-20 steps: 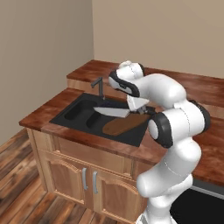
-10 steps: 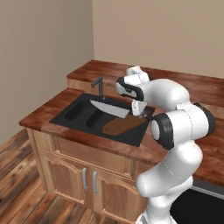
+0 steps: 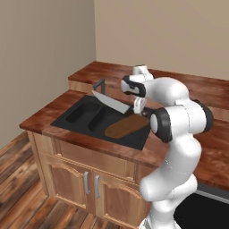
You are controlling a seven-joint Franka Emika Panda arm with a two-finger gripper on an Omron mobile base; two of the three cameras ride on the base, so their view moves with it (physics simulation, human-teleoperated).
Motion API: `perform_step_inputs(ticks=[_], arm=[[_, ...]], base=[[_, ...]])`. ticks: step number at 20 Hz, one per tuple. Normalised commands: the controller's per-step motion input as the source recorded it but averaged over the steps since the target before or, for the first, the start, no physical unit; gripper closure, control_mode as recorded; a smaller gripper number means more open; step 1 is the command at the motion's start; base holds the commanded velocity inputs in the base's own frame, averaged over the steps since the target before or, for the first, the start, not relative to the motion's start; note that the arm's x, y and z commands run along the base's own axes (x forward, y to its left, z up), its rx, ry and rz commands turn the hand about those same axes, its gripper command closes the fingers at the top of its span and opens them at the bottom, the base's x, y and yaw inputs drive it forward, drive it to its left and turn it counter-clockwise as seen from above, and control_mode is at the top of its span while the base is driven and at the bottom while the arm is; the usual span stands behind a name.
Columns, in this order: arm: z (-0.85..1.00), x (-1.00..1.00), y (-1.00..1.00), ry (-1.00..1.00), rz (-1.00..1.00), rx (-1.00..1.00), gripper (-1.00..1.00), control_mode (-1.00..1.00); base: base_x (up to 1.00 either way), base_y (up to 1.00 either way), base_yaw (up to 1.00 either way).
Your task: Move the cutting board and knife to the sink. Then move spray from the cabinet to the counter.
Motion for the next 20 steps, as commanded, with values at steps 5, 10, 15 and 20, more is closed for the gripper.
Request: perform_step_inputs(ticks=[5, 10, 15, 20], arm=[[-0.32, 0.7, 0.13, 0.0, 0.0, 0.0, 1.0, -1.0], [-0.47, 0.65, 0.15, 0.0, 0.0, 0.0, 1.0, -1.0], [-0.56, 0.47, 0.05, 0.0, 0.0, 0.0, 1.0, -1.0], [-0.49, 0.33, 0.0, 0.0, 0.0, 0.03, 1.0, -1.0]], base=[[0.0, 0.0, 0.0], [0.0, 0.0, 0.0], [0.0, 0.0, 0.0], [0.0, 0.0, 0.0]])
